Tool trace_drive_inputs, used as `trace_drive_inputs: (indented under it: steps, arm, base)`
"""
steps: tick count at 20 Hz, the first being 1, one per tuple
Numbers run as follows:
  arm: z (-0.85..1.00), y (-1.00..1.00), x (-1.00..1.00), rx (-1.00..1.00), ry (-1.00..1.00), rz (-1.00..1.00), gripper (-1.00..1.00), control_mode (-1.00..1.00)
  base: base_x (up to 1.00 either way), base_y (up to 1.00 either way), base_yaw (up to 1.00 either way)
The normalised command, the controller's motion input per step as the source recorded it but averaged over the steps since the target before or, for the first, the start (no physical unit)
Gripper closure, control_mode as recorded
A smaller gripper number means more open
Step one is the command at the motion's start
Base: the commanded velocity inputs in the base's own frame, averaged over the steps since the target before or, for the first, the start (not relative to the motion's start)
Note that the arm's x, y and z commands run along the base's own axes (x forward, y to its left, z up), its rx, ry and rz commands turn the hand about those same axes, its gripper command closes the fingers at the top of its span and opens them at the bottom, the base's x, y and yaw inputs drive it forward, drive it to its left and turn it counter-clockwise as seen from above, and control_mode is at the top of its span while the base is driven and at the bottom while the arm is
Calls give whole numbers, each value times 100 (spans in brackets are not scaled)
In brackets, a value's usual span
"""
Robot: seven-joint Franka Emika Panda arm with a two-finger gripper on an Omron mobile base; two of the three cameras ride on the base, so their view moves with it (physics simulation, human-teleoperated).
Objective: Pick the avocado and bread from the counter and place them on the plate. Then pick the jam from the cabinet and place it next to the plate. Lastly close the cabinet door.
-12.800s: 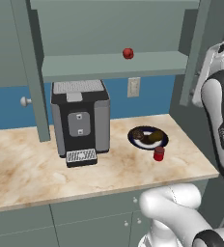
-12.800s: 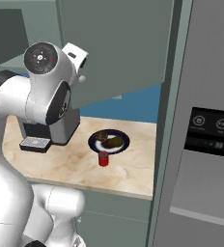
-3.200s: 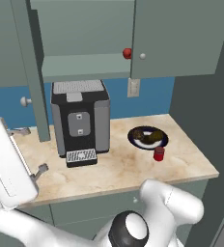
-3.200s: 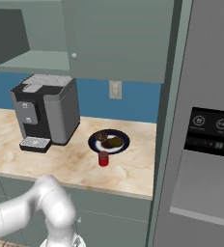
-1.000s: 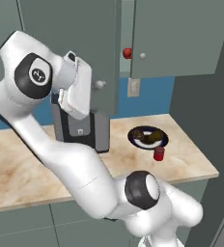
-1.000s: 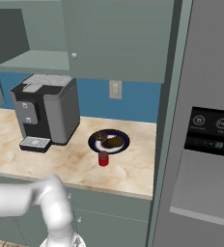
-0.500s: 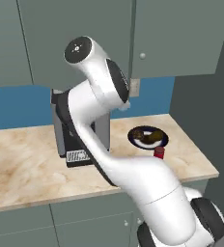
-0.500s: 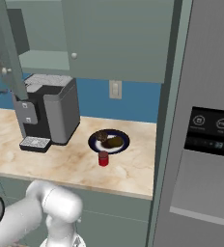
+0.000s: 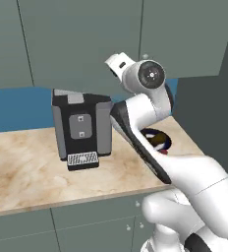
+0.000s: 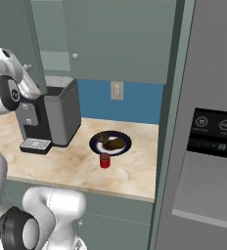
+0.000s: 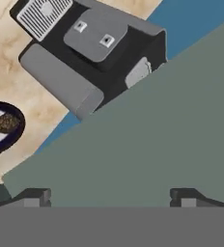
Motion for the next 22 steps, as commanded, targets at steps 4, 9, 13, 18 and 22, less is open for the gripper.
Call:
trace_drive_inputs:
  steps: [4, 9, 13, 18, 22]
  arm:
    - [-41, 41, 100, -2, 0, 7, -100, -100]
    - [-57, 70, 100, -12, 2, -6, -100, -100]
    - [-30, 62, 100, -20, 13, -22, -100, -100]
    - [49, 32, 100, -16, 33, -18, -100, -100]
    - [39, 24, 100, -14, 31, -18, -100, -100]
  base:
    - [0, 0, 0]
    - [0, 0, 0]
    - [0, 0, 0]
    - [0, 0, 0]
    - [0, 0, 0]
